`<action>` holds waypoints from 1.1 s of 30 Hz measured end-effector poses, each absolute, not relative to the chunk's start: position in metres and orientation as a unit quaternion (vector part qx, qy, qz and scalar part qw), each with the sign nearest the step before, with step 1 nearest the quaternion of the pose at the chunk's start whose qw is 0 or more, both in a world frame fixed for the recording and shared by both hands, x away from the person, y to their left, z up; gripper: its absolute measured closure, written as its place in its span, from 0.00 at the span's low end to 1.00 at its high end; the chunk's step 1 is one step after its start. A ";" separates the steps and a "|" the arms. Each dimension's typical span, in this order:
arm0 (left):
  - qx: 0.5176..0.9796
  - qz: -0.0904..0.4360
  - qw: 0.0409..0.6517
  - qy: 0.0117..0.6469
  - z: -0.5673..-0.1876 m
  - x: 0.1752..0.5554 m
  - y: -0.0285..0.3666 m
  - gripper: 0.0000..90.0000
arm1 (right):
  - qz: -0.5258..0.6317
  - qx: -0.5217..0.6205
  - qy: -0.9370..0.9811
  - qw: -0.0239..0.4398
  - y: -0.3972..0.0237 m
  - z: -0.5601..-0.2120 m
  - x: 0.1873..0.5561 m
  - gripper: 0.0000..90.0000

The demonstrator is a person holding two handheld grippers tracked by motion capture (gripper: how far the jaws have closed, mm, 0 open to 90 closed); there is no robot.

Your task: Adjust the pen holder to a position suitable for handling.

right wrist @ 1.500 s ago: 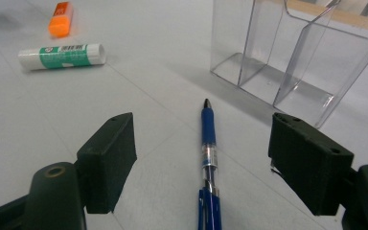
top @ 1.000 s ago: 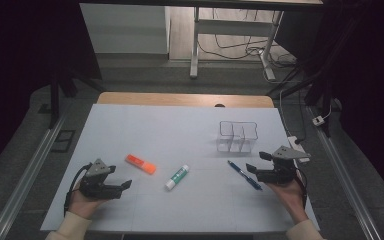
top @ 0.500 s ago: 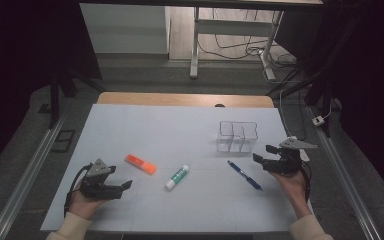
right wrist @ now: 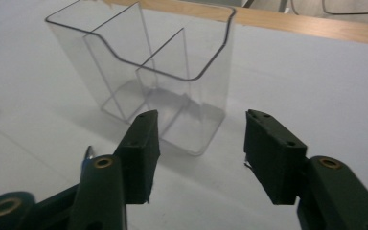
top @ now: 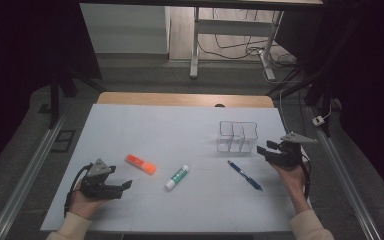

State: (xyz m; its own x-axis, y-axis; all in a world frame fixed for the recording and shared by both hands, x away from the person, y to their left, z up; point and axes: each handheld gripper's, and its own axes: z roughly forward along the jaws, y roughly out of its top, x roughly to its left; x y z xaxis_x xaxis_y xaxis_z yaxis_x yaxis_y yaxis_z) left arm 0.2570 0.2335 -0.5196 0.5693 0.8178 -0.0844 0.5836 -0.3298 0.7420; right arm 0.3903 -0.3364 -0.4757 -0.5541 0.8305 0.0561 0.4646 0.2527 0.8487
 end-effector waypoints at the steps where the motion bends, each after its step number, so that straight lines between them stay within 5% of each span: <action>1: 0.801 0.154 0.378 0.438 -0.520 0.257 0.233 0.18 | 0.440 0.425 0.762 0.210 -0.337 -0.476 0.391 0.55; 15: 0.804 0.155 0.372 0.438 -0.521 0.258 0.233 0.18 | 0.417 0.440 0.767 0.210 -0.341 -0.486 0.412 0.98; 33: 0.804 0.154 0.370 0.439 -0.522 0.258 0.232 0.18 | 0.405 0.437 0.777 0.205 -0.332 -0.496 0.435 0.99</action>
State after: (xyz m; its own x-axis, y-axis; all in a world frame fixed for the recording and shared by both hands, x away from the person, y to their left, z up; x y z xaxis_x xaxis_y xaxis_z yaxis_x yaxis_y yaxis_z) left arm 0.2582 0.2325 -0.5225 0.5666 0.8203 -0.0776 0.5931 -0.3407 0.7295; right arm 0.4349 -0.3322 -0.4964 -0.5347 0.8443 0.0349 0.5123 0.2911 0.8080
